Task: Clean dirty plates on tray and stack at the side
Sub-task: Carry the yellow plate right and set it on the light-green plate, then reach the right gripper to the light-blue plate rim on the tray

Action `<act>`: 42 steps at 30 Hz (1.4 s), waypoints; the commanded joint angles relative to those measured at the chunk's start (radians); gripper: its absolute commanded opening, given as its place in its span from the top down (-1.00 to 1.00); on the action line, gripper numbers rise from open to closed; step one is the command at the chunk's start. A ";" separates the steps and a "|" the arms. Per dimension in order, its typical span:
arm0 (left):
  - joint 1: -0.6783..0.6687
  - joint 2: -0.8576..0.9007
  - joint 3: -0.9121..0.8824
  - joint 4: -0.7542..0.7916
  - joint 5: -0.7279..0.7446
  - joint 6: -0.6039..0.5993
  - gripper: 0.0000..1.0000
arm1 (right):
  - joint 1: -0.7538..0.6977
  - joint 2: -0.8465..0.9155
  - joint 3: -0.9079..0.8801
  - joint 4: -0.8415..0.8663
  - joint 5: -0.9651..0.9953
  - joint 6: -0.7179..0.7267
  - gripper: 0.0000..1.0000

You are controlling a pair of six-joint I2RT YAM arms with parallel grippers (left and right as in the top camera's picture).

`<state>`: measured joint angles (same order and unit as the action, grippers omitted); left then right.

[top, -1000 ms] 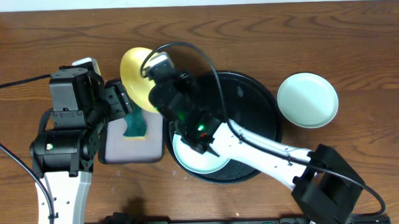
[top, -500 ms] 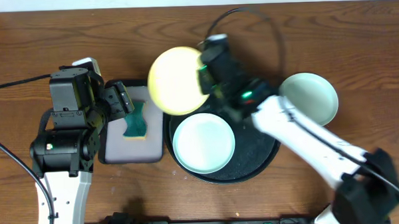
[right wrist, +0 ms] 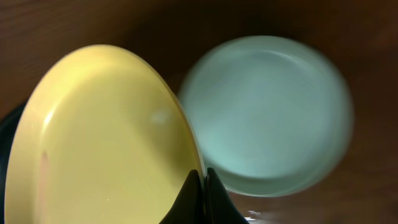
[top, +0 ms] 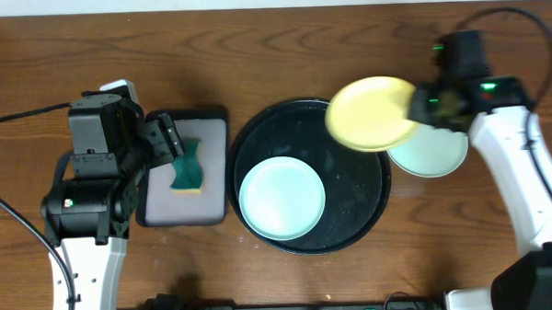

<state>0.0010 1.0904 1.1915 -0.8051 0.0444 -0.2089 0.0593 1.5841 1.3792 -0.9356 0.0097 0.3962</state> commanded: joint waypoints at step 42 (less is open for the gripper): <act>0.003 0.002 0.021 -0.001 -0.019 0.002 -0.60 | -0.239 -0.018 -0.346 0.179 -0.184 -0.181 0.08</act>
<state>0.0010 1.0912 1.1915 -0.8051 0.0444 -0.2089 -0.2451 1.5829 1.0344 -0.7490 -0.0738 0.2481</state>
